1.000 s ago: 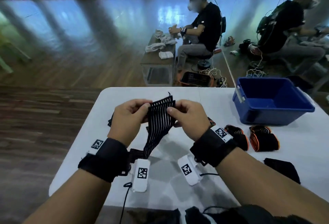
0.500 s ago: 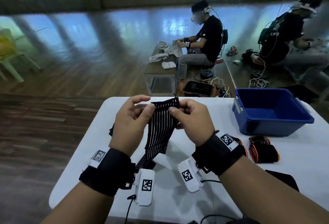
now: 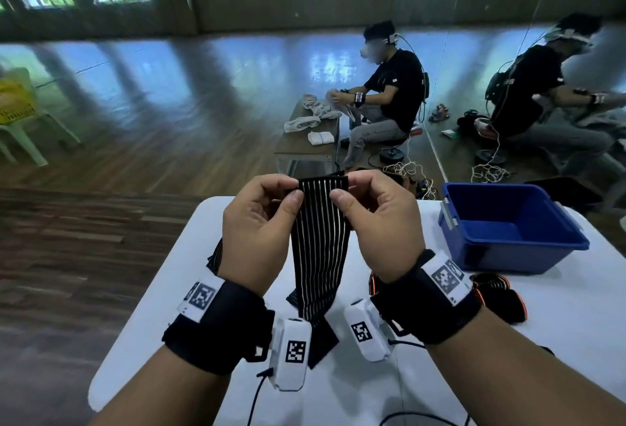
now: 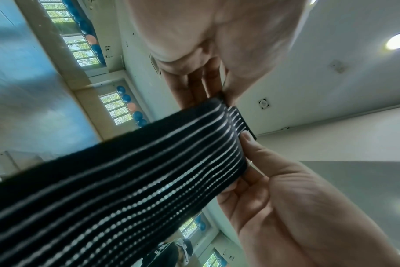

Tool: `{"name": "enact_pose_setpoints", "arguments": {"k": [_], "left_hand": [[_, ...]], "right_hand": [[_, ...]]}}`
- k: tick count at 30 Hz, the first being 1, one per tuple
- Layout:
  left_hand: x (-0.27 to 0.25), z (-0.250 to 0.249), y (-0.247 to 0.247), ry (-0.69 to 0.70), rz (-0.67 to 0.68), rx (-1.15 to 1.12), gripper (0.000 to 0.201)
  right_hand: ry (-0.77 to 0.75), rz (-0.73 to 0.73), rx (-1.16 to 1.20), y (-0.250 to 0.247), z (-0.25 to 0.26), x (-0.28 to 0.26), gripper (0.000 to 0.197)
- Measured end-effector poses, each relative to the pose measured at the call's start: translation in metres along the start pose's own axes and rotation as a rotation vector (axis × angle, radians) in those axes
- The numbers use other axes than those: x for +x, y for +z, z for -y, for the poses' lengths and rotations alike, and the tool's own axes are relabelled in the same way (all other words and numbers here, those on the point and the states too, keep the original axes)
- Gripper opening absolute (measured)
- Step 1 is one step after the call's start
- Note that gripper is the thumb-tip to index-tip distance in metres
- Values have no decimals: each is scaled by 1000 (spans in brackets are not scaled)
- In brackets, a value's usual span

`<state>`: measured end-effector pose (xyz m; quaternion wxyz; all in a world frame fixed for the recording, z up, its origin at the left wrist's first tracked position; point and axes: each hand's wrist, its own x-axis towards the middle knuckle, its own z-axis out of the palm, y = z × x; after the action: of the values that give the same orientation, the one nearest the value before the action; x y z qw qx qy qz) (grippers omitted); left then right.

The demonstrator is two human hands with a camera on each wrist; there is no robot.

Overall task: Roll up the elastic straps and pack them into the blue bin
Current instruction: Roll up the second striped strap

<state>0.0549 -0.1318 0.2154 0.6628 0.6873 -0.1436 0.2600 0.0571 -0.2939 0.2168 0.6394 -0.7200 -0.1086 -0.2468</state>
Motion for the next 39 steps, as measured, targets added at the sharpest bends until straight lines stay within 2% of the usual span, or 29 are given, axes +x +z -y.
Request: {"name": "enact_pose_setpoints", "arguments": {"k": [7, 12, 15, 21, 26, 29, 36, 39], "left_hand": [[4, -8, 4, 12, 61, -65, 26], [3, -10, 7, -6, 10, -94, 19], [6, -14, 10, -4, -4, -124, 18], [14, -28, 16, 39, 0, -144, 30], [1, -29, 18, 75, 123, -116, 39], [-11, -22, 20, 48, 194, -45, 46], [-21, -13, 23, 32, 220, 38, 46], [-18, -10, 22, 28, 197, 28, 47]], "right_hand": [[-8, -103, 77, -8, 12, 10, 28], [30, -50, 67, -8, 9, 7, 15], [-4, -21, 28, -6, 9, 5, 9], [-2, 27, 89, -2, 14, 8, 16], [-5, -35, 118, -3, 13, 12, 19], [-2, -26, 144, -4, 13, 13, 18], [216, -10, 422, 0, 10, 18, 26], [221, 14, 462, -4, 6, 17, 27]]}}
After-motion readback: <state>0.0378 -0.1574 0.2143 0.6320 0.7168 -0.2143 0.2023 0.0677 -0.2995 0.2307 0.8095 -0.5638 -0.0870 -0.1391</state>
